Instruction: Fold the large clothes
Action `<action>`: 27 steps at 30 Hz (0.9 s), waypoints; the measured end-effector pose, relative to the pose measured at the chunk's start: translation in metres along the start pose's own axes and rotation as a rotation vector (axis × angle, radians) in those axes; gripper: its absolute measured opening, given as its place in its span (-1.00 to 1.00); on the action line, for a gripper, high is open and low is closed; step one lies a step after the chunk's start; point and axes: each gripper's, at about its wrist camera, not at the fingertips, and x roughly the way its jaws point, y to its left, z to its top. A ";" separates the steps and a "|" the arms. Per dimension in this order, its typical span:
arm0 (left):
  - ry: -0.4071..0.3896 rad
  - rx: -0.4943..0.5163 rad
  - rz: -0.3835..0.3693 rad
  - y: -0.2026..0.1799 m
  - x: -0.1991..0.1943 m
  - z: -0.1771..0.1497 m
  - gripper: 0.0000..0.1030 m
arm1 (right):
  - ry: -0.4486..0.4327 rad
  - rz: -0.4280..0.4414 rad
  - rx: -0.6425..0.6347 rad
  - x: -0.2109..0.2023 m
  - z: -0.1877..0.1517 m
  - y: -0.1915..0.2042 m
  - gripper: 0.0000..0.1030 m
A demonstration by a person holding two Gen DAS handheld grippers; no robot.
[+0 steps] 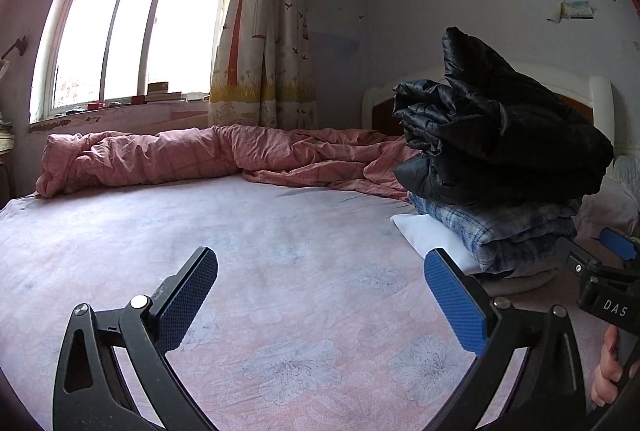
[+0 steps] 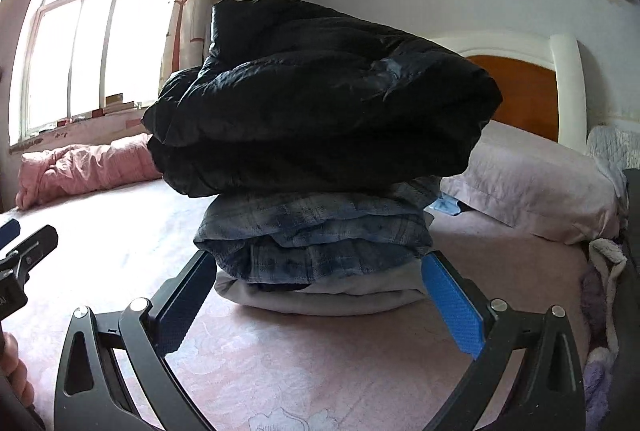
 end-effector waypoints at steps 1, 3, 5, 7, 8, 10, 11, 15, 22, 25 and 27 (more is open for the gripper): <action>-0.001 0.002 0.000 0.000 0.000 0.000 0.99 | -0.005 -0.005 -0.009 -0.001 0.000 0.002 1.00; -0.001 0.005 -0.001 -0.001 -0.001 0.000 0.99 | -0.015 -0.013 -0.027 -0.004 0.001 0.005 1.00; 0.000 0.007 -0.004 -0.001 -0.001 0.000 0.99 | -0.023 -0.019 -0.041 -0.006 0.001 0.007 1.00; -0.001 0.004 -0.004 0.000 -0.001 0.000 0.99 | -0.027 -0.022 -0.049 -0.006 0.001 0.009 1.00; -0.001 0.004 -0.004 0.000 -0.001 0.000 0.99 | -0.029 -0.023 -0.051 -0.006 0.001 0.009 1.00; 0.000 0.002 -0.004 -0.001 0.000 0.000 1.00 | -0.029 -0.022 -0.050 -0.006 0.001 0.009 1.00; 0.000 0.002 -0.003 -0.001 0.000 0.000 1.00 | -0.028 -0.021 -0.048 -0.006 0.001 0.008 1.00; 0.001 0.002 -0.003 -0.001 0.000 0.000 1.00 | -0.025 -0.018 -0.039 -0.006 0.002 0.007 1.00; 0.002 0.018 0.004 -0.004 0.001 0.000 1.00 | -0.023 -0.018 -0.036 -0.006 0.002 0.007 1.00; 0.000 0.021 0.004 -0.005 0.001 0.000 1.00 | -0.022 -0.018 -0.036 -0.006 0.002 0.007 1.00; 0.002 0.016 0.000 -0.004 0.001 0.000 1.00 | -0.022 -0.019 -0.037 -0.006 0.002 0.007 1.00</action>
